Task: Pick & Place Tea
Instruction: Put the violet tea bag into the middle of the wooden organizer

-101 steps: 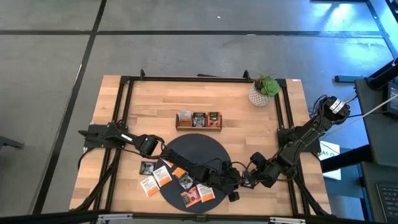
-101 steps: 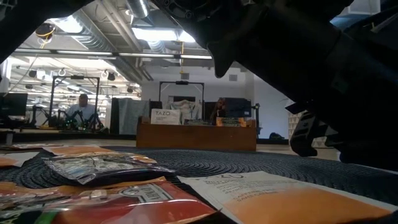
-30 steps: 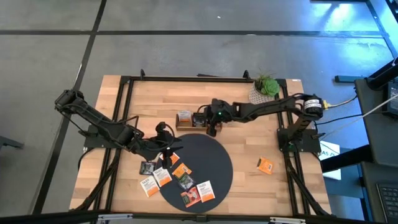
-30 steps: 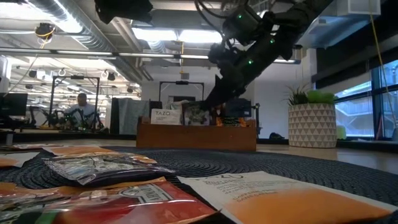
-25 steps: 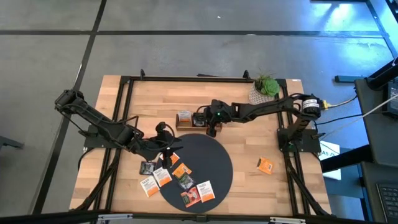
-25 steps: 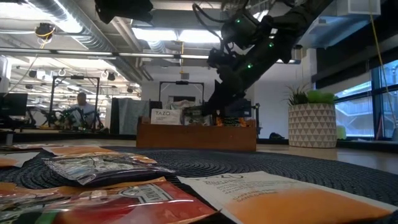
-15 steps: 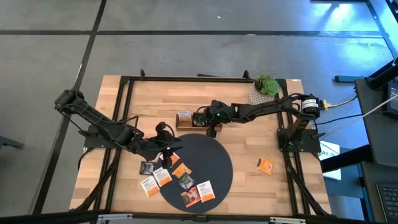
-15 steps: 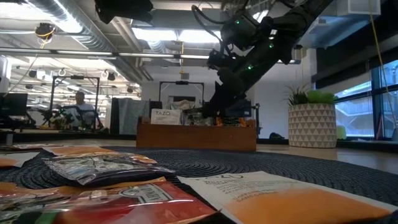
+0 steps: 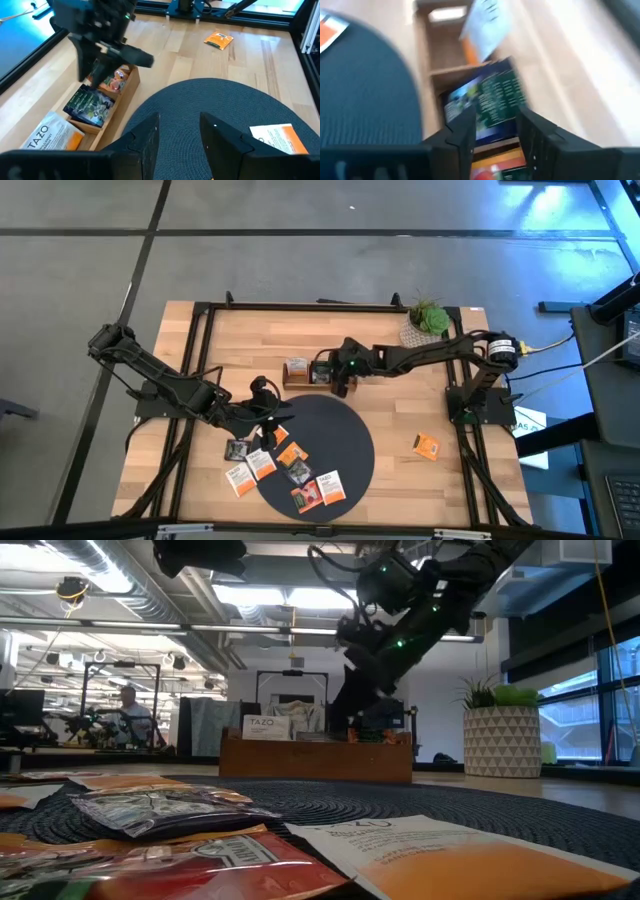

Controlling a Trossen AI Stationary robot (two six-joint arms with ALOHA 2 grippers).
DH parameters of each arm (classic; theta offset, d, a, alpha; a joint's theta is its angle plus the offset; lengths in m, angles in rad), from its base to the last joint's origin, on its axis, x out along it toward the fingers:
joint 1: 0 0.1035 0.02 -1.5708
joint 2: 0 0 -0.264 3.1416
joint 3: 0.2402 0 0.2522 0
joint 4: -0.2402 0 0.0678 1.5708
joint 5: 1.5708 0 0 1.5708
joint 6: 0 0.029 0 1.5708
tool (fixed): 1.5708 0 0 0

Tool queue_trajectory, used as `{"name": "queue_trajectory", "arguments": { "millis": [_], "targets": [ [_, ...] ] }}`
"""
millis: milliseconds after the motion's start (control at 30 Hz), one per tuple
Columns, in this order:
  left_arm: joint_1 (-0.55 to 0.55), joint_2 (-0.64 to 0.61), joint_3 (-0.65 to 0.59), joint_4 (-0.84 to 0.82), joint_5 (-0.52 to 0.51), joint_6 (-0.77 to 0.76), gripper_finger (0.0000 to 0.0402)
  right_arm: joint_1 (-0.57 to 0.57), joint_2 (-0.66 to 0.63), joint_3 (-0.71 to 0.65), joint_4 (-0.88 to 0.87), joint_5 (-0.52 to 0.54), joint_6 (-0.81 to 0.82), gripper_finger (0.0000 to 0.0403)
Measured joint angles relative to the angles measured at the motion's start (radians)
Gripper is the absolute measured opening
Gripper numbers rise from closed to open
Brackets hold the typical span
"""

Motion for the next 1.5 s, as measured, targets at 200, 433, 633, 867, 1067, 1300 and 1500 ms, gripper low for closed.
{"name": "queue_trajectory", "arguments": {
  "millis": [200,433,633,867,1067,1300,1500],
  "targets": [
    [0.0,0.0,0.0,0.014,-0.014,-0.02,0.0137,0.0,-0.074,0.043,-0.033,0.044,0.051,0.0155],
    [-0.014,0.017,0.0,0.135,0.026,-0.032,0.0137,0.098,-0.158,0.065,-0.066,-0.224,0.156,0.0154],
    [-0.075,0.171,0.019,0.3,0.103,-0.054,0.0136,0.292,-0.135,0.063,-0.067,-0.26,0.3,0.0156],
    [-0.158,0.36,0.082,0.169,0.077,-0.327,0.0136,0.485,-0.054,0.064,0.032,-0.238,0.46,0.0156],
    [-0.206,0.502,0.14,0.12,0.081,-0.474,0.0136,0.599,0.051,0.063,0.195,-0.12,0.467,0.0156],
    [-0.236,0.61,0.156,0.056,0.111,-0.669,0.0136,0.603,0.157,0.063,0.267,-0.108,0.702,0.0156],
    [-0.24,0.666,0.157,0.056,0.151,-0.731,0.0136,0.571,0.237,0.063,0.334,-0.185,0.821,0.0156]
  ]
}}
